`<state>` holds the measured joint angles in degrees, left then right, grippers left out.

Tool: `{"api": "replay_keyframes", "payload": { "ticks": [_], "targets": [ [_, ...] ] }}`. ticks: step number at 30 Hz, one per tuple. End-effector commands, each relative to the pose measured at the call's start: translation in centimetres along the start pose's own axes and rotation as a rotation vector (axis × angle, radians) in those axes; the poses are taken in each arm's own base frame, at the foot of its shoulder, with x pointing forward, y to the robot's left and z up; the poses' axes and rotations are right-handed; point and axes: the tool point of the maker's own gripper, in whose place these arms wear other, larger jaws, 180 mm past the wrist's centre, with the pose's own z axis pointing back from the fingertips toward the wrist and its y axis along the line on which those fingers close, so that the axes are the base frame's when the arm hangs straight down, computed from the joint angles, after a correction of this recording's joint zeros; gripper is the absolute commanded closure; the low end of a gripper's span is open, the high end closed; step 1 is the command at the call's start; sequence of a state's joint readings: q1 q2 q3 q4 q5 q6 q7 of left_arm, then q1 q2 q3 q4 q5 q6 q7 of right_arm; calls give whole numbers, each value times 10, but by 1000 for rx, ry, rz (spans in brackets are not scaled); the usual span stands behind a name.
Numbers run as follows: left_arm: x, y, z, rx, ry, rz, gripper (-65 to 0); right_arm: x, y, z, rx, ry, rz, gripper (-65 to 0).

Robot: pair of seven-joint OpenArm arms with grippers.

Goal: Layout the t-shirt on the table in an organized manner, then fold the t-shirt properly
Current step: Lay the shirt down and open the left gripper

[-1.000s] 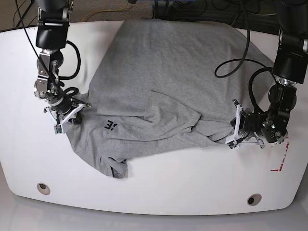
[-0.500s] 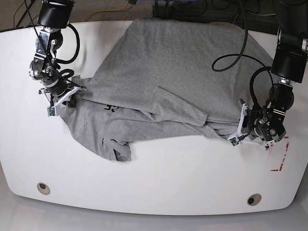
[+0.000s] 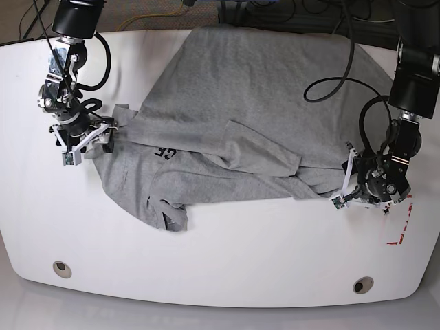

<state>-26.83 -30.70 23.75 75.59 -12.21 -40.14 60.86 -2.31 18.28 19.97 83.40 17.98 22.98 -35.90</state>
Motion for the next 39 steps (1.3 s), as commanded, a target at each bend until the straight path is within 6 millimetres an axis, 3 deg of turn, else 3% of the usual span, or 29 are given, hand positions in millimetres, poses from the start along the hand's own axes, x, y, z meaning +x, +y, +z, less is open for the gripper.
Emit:
{"api": "replay_keyframes", "payload": {
  "ticks": [1,4,11,20,23,30,39],
  "targets": [
    [8,25,16,61,-25,5,-339,36,-4,9,-8,-100,37,-590],
    [13,33,21,78,-36,9,-367,52,-1,12,-7,-135,57,-629],
    [18,48,33,91,-97,78,-367,92,2,5,9,-205,62,-618],
    [46,60,62,104,-219,107,-367,122,7,-50,87,-153,35,-618],
    [48,62,74,121,-234,113,-367,127,12,-68,128,-152,17,-617],
    [38,46,92,116,-277,148,-367,130,19,-98,182,-154,-29,-572],
    [-2,16,108,160,-249,190,-367,108,29,-117,202,-130,-12,-575]
  ]
}}
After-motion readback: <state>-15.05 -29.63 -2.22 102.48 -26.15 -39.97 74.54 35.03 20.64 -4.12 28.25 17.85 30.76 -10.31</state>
